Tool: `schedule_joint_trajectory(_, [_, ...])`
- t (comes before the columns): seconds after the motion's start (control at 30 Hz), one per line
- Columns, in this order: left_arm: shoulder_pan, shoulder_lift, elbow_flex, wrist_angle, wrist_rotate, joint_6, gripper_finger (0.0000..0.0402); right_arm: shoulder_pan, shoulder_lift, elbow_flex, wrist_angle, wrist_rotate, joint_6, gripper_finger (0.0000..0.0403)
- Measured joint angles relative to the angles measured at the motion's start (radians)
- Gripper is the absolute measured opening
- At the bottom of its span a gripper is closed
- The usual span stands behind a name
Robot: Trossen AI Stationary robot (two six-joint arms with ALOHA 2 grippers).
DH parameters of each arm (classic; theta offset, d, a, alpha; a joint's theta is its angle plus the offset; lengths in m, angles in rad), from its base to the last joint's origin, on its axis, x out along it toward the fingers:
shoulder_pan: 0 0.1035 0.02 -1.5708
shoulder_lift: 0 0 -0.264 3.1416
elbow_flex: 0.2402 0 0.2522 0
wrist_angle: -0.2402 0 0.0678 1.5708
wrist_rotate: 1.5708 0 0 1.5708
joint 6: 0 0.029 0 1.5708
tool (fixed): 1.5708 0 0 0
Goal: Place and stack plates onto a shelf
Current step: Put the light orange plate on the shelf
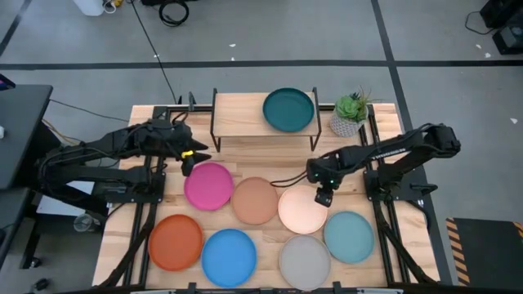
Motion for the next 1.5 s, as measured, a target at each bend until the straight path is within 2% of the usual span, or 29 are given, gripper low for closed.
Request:
schedule_joint_trajectory(0.23, [0.002,0.0,0.008,-0.003,-0.002,0.041,0.0208,0.017,0.004,-0.079,0.132,0.016,0.1,0.016])
schedule_joint_trajectory(0.47, [0.001,0.0,0.008,-0.003,-0.007,0.044,0.0208,0.078,0.036,-0.08,0.14,0.129,0.158,0.0146])
schedule_joint_trajectory(0.57, [0.002,0.001,0.008,-0.002,-0.01,0.045,0.0208,0.091,0.072,-0.079,0.154,0.133,0.167,0.0119])
schedule_joint_trajectory(0.77, [0.002,0.001,0.008,-0.002,-0.009,0.036,0.0208,0.092,0.092,-0.066,0.152,0.11,0.187,0.0017])
schedule_joint_trajectory(1.0, [0.002,-0.008,0.01,0.01,-0.009,0.017,0.0208,0.081,0.008,0.022,-0.028,0.147,0.166,0.0015])
schedule_joint_trajectory(1.23, [0.002,0.005,0.009,0.099,-0.024,0.015,0.0208,-0.011,-0.041,0.108,-0.126,0.195,0.152,0.0015])
schedule_joint_trajectory(1.37, [0.001,0.029,0.01,0.197,0.065,-0.01,0.0208,-0.059,-0.078,0.17,-0.127,0.141,0.058,0.0015])
schedule_joint_trajectory(1.5, [-0.021,0.099,0.051,0.193,0.117,-0.035,0.0208,-0.097,-0.088,0.268,-0.131,0.063,0.018,0.0015])
